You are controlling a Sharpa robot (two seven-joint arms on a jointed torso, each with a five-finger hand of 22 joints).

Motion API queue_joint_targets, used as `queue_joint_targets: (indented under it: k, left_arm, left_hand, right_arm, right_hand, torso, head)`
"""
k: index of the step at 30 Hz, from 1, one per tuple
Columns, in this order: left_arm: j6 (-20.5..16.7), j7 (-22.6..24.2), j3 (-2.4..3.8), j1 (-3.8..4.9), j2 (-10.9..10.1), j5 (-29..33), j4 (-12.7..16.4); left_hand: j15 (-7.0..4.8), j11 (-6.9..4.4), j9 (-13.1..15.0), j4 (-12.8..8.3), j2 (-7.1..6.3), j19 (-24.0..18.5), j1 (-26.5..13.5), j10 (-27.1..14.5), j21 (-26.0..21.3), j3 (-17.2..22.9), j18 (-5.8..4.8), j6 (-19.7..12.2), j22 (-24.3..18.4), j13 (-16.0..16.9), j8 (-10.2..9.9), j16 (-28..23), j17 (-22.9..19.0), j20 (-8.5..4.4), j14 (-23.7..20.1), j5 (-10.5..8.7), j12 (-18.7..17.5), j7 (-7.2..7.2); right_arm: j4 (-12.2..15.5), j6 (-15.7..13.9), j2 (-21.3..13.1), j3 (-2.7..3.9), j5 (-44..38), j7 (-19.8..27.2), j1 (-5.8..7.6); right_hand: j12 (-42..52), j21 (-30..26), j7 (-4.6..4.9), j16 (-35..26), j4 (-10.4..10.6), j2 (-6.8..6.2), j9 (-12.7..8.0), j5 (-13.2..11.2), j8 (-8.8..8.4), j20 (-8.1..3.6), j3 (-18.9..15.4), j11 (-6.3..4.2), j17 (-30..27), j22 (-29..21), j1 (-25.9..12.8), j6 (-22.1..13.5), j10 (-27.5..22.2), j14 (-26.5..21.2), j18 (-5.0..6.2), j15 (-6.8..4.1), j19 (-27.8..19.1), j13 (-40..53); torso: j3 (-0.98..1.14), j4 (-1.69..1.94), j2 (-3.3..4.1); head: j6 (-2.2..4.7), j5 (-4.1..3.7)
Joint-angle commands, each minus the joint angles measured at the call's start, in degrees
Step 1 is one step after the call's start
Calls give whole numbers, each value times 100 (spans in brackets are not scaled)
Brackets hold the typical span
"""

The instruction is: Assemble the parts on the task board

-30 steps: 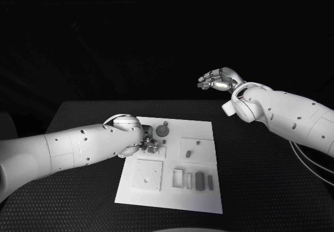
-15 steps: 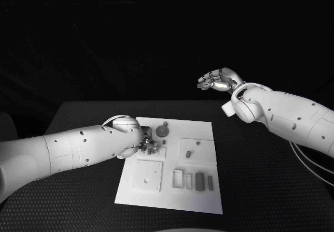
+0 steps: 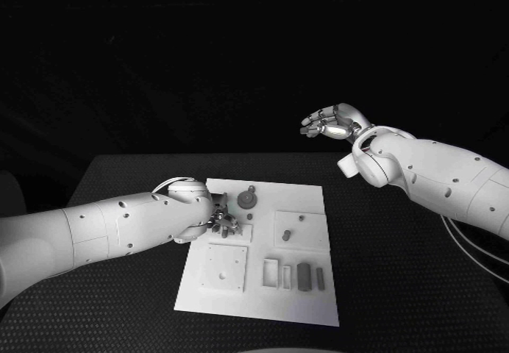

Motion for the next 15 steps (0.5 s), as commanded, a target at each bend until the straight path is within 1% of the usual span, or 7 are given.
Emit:
queue_joint_targets:
  k: [1,2,4,5,6,9,15]
  left_arm:
    - [-103,14,1,-2,-14,-22,4]
    - [-169,28,2,-2,-21,-5,2]
    - [-259,35,3,-2,-29,81,1]
    - [-304,42,3,-2,-35,138,1]
    - [-373,60,3,-2,-51,179,9]
    - [-496,95,5,-1,-101,268,36]
    - [-755,178,17,14,-216,680,108]
  left_hand:
    - [-22,5,9,65,-96,-35,-20,24,-3,2,73,-41,72,-14,-31,26,-17,-726,-22,-51,35,-1]
    - [-21,5,15,121,-161,-39,-63,22,-4,-13,76,-41,72,-19,-34,33,-26,-727,-27,-102,38,-1]
    - [-20,7,23,224,-286,-45,-171,17,-9,-44,75,-47,68,-24,-37,38,-33,-725,-35,-117,38,2]
    - [-22,5,30,374,-432,-52,-300,13,-20,-45,81,-47,60,-27,-38,41,-39,-727,-42,-121,37,-1]
    - [-20,8,44,476,-522,-86,-512,3,-26,-214,81,-63,65,-24,-41,53,-38,-723,-58,-112,40,2]
    - [-40,-10,74,534,-587,-150,-679,-19,-40,-439,127,-85,73,-13,-42,72,-37,-750,-91,-111,48,-15]
    - [-56,-14,91,577,-632,-180,-692,-49,-45,-519,164,-123,74,-14,-59,65,-50,-769,-127,-110,36,-17]
  right_arm:
    - [6,72,-6,3,-6,67,1]
    - [4,72,-6,3,-6,68,1]
    - [-1,69,-4,3,-6,68,1]
    - [-3,69,-3,3,-6,68,0]
    - [-5,68,0,3,-6,69,-1]
    - [-7,72,2,3,-4,69,-3]
    - [-18,68,-10,3,-2,66,-4]
  right_hand:
    - [-40,-35,-7,-38,-7,-11,-6,31,33,0,-46,13,-9,8,-29,-47,39,-17,-20,28,-56,-4]
    - [-41,-37,-6,-39,-8,-10,-6,32,33,0,-48,13,-10,8,-30,-47,40,-19,-20,30,-58,-4]
    - [-44,-40,-6,-40,-8,-10,-7,34,33,1,-53,14,-12,9,-33,-48,41,-21,-21,31,-60,-3]
    - [-46,-41,-6,-41,-8,-12,-8,35,33,1,-56,14,-13,10,-34,-48,42,-23,-22,33,-62,-3]
    - [-48,-43,-5,-42,-10,-12,-8,37,33,2,-59,14,-14,11,-34,-49,43,-24,-22,34,-64,-3]
    - [-51,-46,-4,-44,-11,-12,-9,39,34,2,-63,15,-16,12,-35,-50,44,-27,-22,35,-67,-3]
    - [-57,-53,-2,-45,-11,-12,-11,42,34,3,-71,15,-20,14,-39,-52,46,-29,-25,38,-74,-3]
  torso:
    - [-3,1,-4]
    - [-4,3,-4]
    - [-4,6,-4]
    - [-4,5,-2]
    - [-5,5,-4]
    - [-1,-2,-4]
    - [1,5,-4]
  head:
    - [14,5]
    - [17,3]
    - [21,1]
    - [25,0]
    - [28,-1]
    - [44,2]
    - [64,-9]
